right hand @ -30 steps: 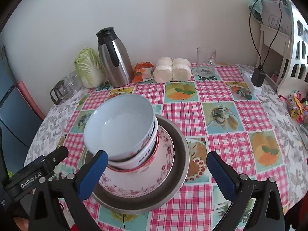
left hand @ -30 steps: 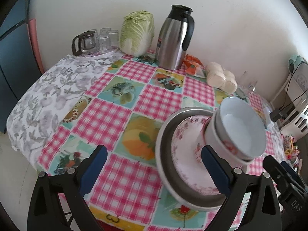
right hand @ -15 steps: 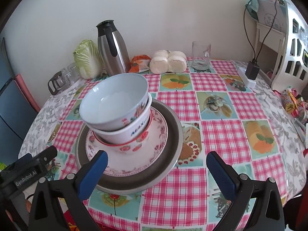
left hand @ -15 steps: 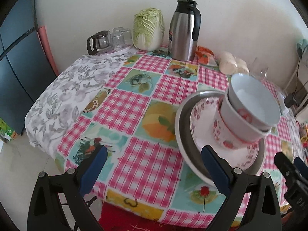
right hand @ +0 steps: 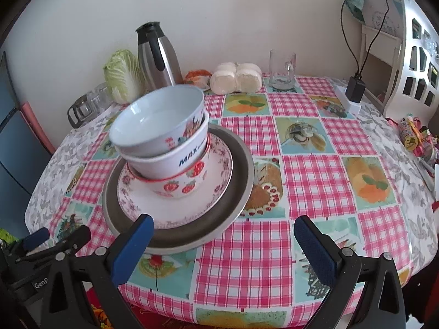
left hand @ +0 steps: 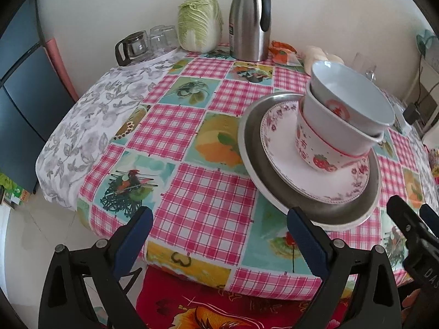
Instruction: Organize plates and bowls
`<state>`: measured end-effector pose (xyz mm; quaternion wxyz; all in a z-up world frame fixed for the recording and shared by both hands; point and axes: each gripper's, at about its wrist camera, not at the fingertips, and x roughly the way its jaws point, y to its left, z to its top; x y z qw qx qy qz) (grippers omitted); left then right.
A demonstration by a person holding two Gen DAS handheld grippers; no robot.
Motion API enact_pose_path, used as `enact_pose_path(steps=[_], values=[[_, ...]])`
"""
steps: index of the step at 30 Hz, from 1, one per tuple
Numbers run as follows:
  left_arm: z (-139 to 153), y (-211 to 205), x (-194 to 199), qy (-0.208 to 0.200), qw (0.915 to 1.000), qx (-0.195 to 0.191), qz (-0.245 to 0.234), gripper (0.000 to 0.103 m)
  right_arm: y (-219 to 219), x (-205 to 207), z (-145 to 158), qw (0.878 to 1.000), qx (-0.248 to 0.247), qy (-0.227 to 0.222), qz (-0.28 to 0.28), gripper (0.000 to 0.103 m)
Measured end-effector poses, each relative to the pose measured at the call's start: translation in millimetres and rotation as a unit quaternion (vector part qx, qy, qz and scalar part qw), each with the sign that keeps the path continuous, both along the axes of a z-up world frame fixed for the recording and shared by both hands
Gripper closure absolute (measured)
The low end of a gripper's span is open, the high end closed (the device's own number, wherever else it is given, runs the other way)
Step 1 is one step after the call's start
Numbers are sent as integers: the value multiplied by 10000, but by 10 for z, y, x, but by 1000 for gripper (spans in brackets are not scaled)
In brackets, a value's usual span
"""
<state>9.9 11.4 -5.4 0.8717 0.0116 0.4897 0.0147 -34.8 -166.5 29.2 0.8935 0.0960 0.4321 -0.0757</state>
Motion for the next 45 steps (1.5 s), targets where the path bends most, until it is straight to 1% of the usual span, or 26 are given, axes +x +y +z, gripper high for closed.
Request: enact_pose_path(steps=[22, 45], values=[[-145, -11, 50, 393, 9992, -34, 82, 5, -44, -8, -142, 9998, -38, 173, 7, 0], [-240, 0, 104, 543, 9984, -35, 157, 5, -99, 16, -196, 9996, -51, 273, -29, 0]])
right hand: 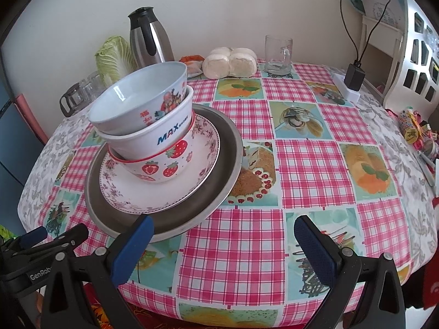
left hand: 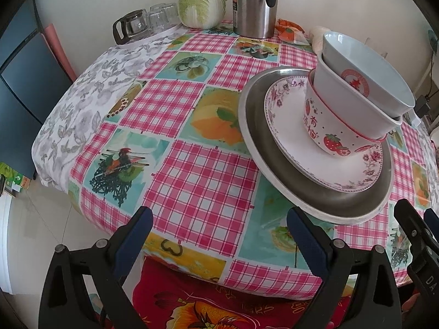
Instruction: Organize plates and bowls
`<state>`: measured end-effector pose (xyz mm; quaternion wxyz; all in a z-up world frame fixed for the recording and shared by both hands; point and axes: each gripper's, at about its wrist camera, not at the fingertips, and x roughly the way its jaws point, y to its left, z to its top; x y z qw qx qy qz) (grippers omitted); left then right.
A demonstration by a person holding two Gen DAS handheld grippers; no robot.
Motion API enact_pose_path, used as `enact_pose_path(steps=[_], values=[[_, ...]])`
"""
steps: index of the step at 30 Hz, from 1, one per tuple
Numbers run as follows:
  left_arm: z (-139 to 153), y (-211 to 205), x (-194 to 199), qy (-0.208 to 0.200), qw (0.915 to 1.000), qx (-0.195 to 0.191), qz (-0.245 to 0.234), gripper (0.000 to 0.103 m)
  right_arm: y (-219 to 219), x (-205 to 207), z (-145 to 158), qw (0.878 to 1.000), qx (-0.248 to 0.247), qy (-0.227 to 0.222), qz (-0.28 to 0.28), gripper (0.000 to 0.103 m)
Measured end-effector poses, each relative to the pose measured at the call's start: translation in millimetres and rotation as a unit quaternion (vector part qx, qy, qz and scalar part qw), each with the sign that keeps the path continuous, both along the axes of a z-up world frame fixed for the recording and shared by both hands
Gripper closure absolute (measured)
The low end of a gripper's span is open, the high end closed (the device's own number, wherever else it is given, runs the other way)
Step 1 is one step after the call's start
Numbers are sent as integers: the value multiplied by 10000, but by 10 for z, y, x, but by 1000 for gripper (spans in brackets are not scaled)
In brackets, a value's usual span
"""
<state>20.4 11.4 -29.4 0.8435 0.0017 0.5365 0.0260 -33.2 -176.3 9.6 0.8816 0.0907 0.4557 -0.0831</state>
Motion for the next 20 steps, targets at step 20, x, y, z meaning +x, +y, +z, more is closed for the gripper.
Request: enact_pose_path(steps=[20], values=[[-14, -69, -4, -19, 9998, 186, -95, 5, -11, 33, -57, 10000, -4, 62, 3, 0]])
